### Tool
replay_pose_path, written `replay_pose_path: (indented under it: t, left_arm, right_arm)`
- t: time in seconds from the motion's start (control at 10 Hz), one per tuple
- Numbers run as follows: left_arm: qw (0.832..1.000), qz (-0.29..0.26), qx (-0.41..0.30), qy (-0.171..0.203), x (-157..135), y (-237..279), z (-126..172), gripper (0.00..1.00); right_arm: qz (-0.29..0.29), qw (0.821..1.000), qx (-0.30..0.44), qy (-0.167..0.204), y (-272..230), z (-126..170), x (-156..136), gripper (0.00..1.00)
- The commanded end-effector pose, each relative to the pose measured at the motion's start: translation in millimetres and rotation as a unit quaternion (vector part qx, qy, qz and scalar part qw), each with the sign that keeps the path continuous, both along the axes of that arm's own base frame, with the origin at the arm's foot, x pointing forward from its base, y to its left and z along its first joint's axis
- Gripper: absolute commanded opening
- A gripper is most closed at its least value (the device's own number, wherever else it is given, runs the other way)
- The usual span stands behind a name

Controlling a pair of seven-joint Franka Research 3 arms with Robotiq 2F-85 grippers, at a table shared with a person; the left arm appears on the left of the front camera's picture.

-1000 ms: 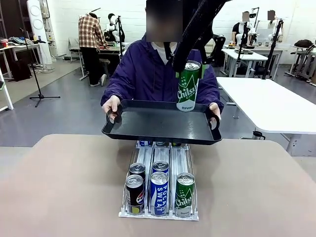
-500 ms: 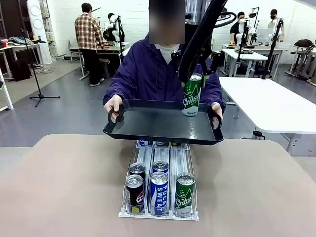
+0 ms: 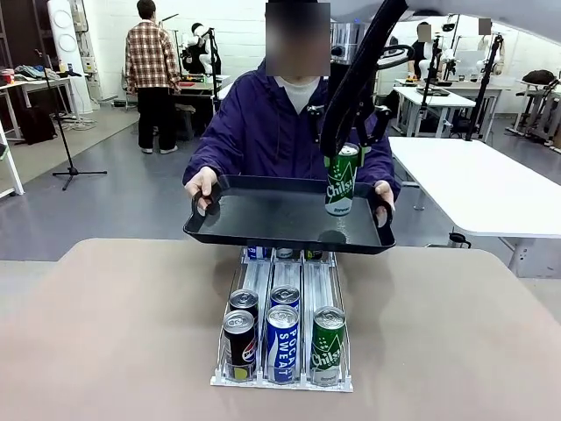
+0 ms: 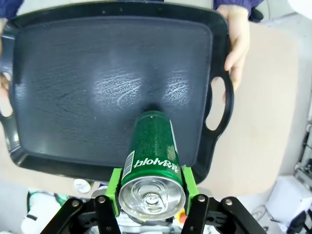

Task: Retrieve and hand over the desired beverage to the person.
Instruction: Place the picked can on the Handle tray extended by the person.

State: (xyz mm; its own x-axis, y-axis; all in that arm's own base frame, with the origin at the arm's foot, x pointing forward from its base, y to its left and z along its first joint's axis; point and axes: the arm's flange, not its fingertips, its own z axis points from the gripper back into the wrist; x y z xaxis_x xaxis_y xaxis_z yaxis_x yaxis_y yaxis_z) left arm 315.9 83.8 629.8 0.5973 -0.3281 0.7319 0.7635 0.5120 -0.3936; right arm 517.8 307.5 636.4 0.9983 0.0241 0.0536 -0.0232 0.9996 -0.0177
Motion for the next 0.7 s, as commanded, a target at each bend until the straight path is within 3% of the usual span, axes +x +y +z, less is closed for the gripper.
replay_pose_path:
  t: [0.0, 0.4, 0.5, 0.6]
  left_arm:
    - [1.000, -0.005, -0.008, -0.008, 0.3, 0.2, 0.6, 1.00]
    - [1.000, -0.005, -0.008, -0.008, 0.3, 0.2, 0.6, 1.00]
    - [1.000, -0.005, -0.008, -0.008, 0.3, 0.2, 0.6, 1.00]
    - [1.000, -0.005, -0.008, -0.008, 0.3, 0.2, 0.6, 1.00]
  right_arm:
    - [0.008, 1.000, 0.013, 0.016, -0.7, -7.4, 12.0, 0.58]
    - [0.022, 0.999, 0.020, 0.029, -3.3, -20.8, 19.7, 0.58]
    - [0.024, 0.999, 0.024, 0.032, -3.7, -21.0, 20.2, 1.00]
    - [0.026, 0.999, 0.025, 0.032, -3.2, -22.8, 21.6, 1.00]
